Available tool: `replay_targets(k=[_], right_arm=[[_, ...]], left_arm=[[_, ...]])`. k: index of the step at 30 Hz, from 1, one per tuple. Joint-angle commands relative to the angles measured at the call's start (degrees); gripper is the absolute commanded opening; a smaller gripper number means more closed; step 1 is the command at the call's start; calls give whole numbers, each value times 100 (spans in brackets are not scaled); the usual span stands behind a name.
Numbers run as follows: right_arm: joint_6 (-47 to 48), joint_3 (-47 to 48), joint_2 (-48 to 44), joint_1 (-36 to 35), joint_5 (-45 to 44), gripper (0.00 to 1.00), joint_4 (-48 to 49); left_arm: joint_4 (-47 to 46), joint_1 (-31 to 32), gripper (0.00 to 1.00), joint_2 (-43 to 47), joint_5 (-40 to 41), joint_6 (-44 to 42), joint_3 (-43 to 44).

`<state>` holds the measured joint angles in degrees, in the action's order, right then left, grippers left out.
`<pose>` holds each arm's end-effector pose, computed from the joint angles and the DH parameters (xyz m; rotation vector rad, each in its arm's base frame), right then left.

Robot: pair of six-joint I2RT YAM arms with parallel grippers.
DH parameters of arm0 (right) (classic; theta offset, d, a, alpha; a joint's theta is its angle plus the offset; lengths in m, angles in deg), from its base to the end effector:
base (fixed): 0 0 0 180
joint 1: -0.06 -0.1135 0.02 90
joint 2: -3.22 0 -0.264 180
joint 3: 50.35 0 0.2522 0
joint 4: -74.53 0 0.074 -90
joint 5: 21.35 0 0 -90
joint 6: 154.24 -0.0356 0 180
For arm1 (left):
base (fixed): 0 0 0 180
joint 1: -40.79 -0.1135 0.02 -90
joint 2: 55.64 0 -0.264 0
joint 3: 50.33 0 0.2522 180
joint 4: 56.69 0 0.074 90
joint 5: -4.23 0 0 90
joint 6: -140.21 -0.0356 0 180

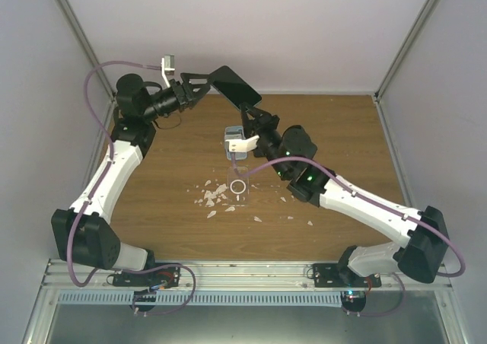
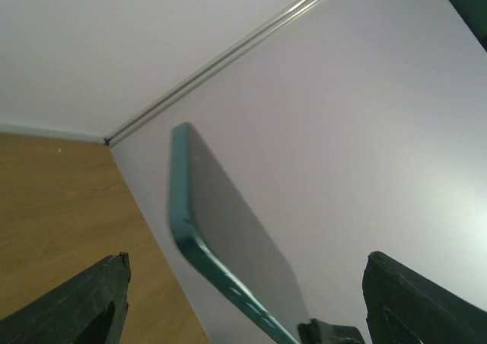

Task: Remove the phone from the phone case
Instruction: Place the phone at the center of the board.

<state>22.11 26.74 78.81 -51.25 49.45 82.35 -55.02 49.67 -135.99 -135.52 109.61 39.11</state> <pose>0.2046 0.2367 0.3932 -1.2311 0.7823 -0.7378 0.3129 -0.0764 0.4261 0.0765 1.7042 -1.5429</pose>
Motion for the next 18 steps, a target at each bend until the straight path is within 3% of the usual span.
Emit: replay_targets(k=[1,7,18], right_arm=[[657,-174,-238,-213,-196,0,1273],[928,-488,-167,-355,-197,0,1707],[1033,-698,-31,-439,-181,1,1976]], left_arm=[[-490,14,81,123,-9,419,-303],[-559,17,72,174,-2,611,-539],[-1185,7,41,118,-64,1221,-929]])
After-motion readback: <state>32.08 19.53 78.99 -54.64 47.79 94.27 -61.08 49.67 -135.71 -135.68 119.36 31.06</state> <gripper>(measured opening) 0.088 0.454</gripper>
